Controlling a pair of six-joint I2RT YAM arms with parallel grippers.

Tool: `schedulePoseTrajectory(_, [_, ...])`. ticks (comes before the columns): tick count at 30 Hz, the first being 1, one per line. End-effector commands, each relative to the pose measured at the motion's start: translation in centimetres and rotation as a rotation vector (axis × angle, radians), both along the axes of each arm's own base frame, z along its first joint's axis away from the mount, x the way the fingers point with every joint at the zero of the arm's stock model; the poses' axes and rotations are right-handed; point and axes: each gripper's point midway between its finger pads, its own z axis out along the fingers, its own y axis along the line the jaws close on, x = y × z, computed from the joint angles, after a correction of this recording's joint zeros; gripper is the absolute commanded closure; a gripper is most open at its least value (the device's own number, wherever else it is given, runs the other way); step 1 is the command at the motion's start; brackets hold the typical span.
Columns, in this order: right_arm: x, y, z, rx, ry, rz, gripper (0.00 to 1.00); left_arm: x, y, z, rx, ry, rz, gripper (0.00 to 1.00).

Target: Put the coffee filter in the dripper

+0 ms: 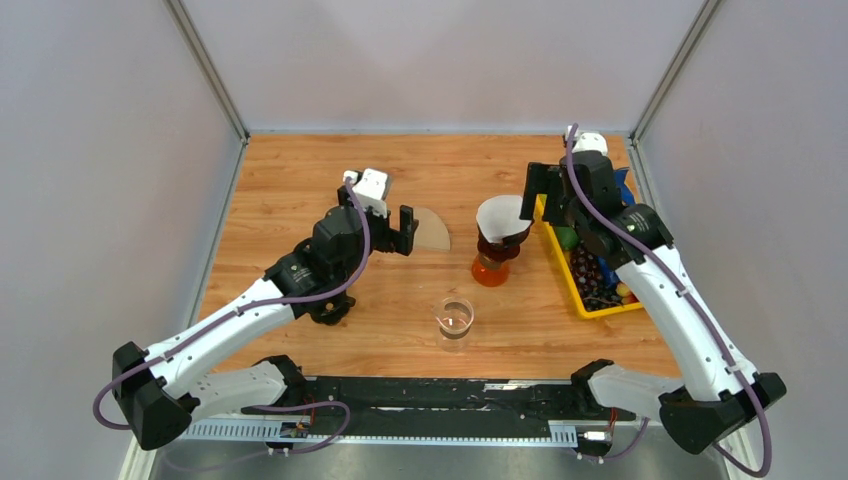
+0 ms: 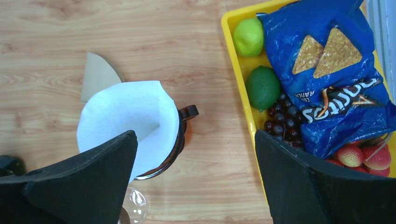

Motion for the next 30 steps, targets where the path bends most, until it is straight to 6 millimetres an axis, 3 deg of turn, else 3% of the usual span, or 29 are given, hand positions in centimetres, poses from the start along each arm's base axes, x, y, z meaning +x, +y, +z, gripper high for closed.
schedulePoseTrajectory(1, [0.2,0.0,5.1,0.072,-0.186,0.019,0.0,0.3,2.1,1.5,-0.041,0.005,0.121,0.0])
schedulePoseTrajectory(5, [0.1,0.0,6.6,0.114,-0.294,0.028,0.0,-0.2,5.1,0.9,-0.064,0.053,0.266,0.0])
schedulePoseTrajectory(8, [-0.4,-0.8,7.2,0.151,-0.371,-0.013,0.0,-0.8,8.7,0.1,-0.085,0.114,0.423,0.0])
schedulePoseTrajectory(11, [-0.9,-1.4,7.3,0.165,-0.414,-0.031,0.0,-3.1,13.0,-2.5,-0.08,0.253,0.597,0.0])
schedulePoseTrajectory(16, [-1.1,-2.3,6.2,0.133,-0.426,-0.058,0.0,-7.6,18.4,-4.3,-0.135,0.351,0.828,0.0])
schedulePoseTrajectory(23, [-1.2,-3.2,4.6,0.081,-0.406,-0.092,0.0,-11.0,22.0,-7.6,-0.181,0.406,0.988,0.0])
schedulePoseTrajectory(27, [-1.4,-3.0,4.8,0.096,-0.415,-0.078,0.0,-11.3,21.8,-9.7,-0.205,0.434,0.988,0.0])
schedulePoseTrajectory(30, [-1.4,-2.9,4.6,0.096,-0.413,-0.07,0.0,-10.5,21.3,-10.0,-0.228,0.413,0.958,0.0])
